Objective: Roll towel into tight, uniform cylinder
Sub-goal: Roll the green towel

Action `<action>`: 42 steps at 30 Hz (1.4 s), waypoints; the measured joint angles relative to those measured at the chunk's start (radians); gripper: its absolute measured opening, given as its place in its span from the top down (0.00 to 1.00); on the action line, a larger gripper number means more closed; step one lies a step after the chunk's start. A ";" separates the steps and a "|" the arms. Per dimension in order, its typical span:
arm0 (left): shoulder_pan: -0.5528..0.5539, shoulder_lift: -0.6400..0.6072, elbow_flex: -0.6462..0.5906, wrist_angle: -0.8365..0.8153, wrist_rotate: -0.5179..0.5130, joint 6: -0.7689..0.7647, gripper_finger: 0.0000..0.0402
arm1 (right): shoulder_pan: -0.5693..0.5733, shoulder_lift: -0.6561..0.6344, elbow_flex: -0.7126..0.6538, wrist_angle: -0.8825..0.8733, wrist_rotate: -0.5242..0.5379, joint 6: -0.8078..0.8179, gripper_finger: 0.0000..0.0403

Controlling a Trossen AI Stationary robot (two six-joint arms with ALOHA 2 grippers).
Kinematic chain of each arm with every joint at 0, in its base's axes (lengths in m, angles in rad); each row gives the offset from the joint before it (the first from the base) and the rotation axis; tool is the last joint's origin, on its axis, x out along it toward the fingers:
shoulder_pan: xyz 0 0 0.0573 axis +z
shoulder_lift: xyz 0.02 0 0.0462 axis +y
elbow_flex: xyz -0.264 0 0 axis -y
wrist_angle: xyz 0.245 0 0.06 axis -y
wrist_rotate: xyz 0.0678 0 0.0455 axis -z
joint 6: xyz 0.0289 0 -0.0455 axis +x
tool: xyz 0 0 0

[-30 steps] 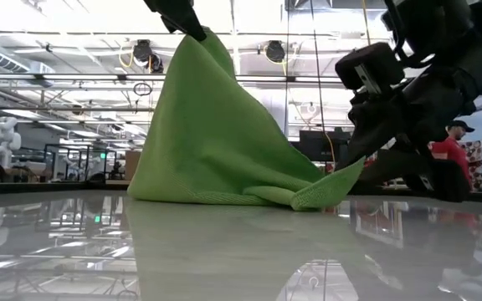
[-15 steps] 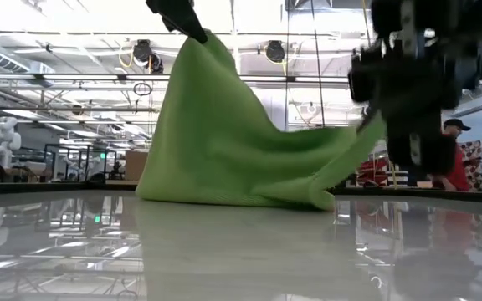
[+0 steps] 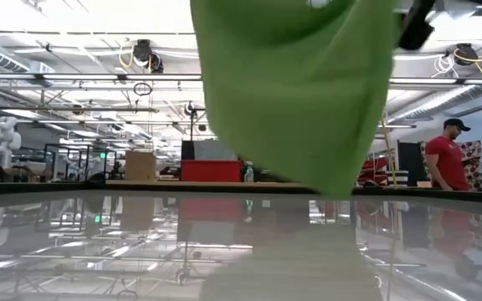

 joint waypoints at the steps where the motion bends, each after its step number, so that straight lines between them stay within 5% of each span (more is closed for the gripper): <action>1: 0.000 -0.012 0.000 0.011 0.020 -0.001 0.99 | -0.005 -0.030 0.021 -0.031 -0.012 -0.026 1.00; 15: -0.034 -0.090 0.000 -0.041 0.233 -0.114 0.99 | -0.008 -0.053 0.406 -0.662 -0.019 -0.250 1.00; 22: -0.044 -0.043 -0.021 -0.198 0.139 -0.153 0.99 | -0.008 0.020 0.462 -0.958 0.060 -0.331 1.00; 33: -0.007 0.093 -0.072 -0.092 -0.191 -0.038 0.99 | -0.044 0.099 0.462 -1.065 0.440 -0.574 1.00; 42: -0.060 0.087 -0.072 -0.025 -0.197 -0.002 0.99 | -0.016 0.105 0.462 -1.046 0.374 -0.579 1.00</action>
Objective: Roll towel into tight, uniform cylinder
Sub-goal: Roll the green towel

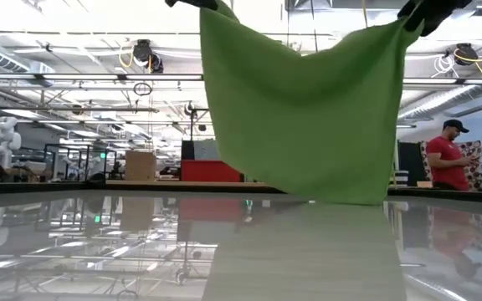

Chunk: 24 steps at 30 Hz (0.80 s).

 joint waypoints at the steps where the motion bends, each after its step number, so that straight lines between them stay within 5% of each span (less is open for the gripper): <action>1: -0.012 0.000 0.000 -0.034 0.007 -0.002 0.99 | 0.010 0.001 0.000 0.007 -0.035 0.005 1.00; 8: -0.060 0.017 -0.135 -0.126 0.156 -0.131 0.99 | 0.055 0.082 0.001 0.021 -0.282 0.059 1.00; 16: -0.101 0.015 -0.391 0.132 0.256 -0.307 0.99 | 0.111 0.311 0.000 0.053 -0.469 0.021 1.00; 24: -0.151 0.015 -0.508 0.244 0.300 -0.404 0.99 | 0.140 0.496 0.000 0.065 -0.497 0.022 1.00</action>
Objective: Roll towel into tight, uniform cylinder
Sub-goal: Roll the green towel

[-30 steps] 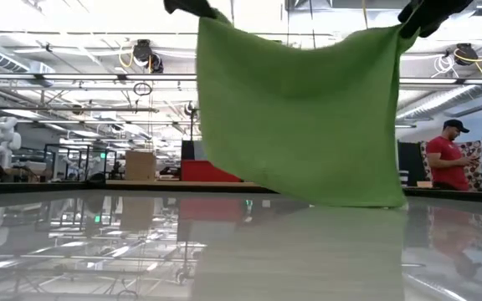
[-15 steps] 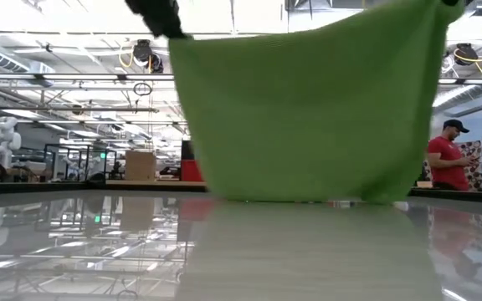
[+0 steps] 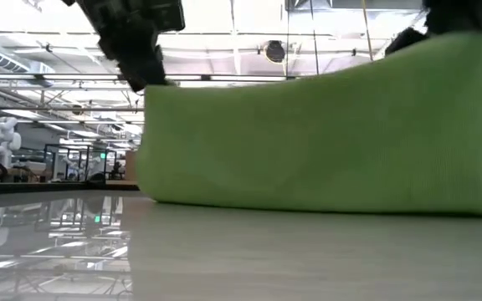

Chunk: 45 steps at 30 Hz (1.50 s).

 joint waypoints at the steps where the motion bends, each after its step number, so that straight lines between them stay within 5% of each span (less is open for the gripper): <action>1: -0.004 0.003 -0.005 -0.003 -0.002 -0.002 0.99 | 0.000 0.015 0.000 -0.001 0.001 0.014 1.00; 16: -0.008 0.124 -0.015 0.015 -0.240 -0.015 0.98 | -0.032 0.083 -0.001 -0.199 0.228 0.063 1.00; 22: 0.008 0.119 -0.015 0.013 -0.313 0.024 0.97 | -0.082 0.083 -0.019 -0.135 0.267 0.082 0.99; 28: 0.029 0.162 -0.015 0.017 -0.246 0.032 0.77 | -0.127 0.083 -0.109 -0.033 0.243 0.152 0.75; 35: 0.027 0.161 -0.016 0.010 -0.343 -0.047 0.47 | -0.128 0.083 -0.169 -0.079 0.248 0.274 0.44; 45: 0.026 0.131 -0.015 0.021 -0.392 -0.047 0.49 | -0.091 0.004 -0.170 -0.117 0.349 0.358 0.45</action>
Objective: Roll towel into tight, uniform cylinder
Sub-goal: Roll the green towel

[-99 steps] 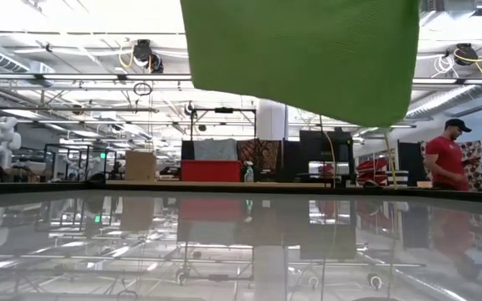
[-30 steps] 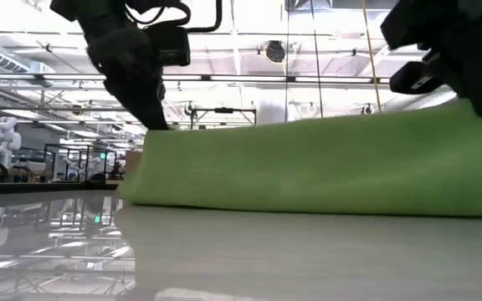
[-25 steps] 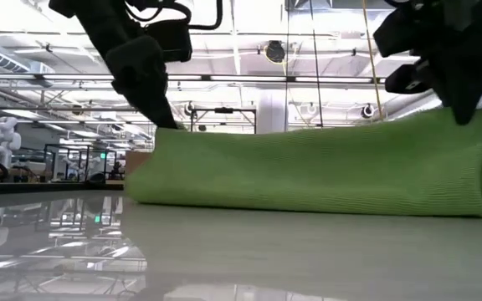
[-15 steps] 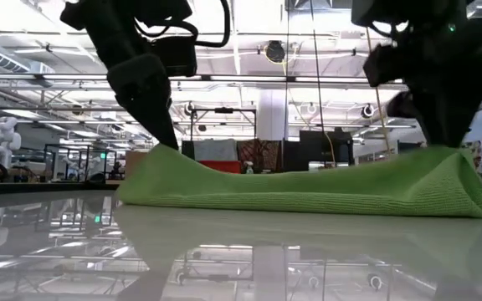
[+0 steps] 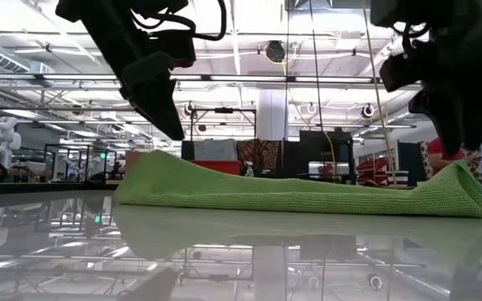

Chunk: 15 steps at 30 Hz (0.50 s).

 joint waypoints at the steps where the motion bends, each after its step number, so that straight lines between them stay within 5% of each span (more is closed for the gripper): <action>1: 0.000 0.000 0.000 -0.004 0.000 -0.001 0.50 | 0.002 -0.013 0.000 0.006 0.002 0.007 0.46; 9: 0.081 0.000 0.000 -0.152 0.043 -0.170 0.56 | 0.005 -0.084 0.001 0.109 0.000 0.016 0.52; 15: 0.213 -0.004 0.000 -0.103 0.362 -0.184 0.56 | 0.005 -0.080 0.001 0.150 0.000 0.015 0.56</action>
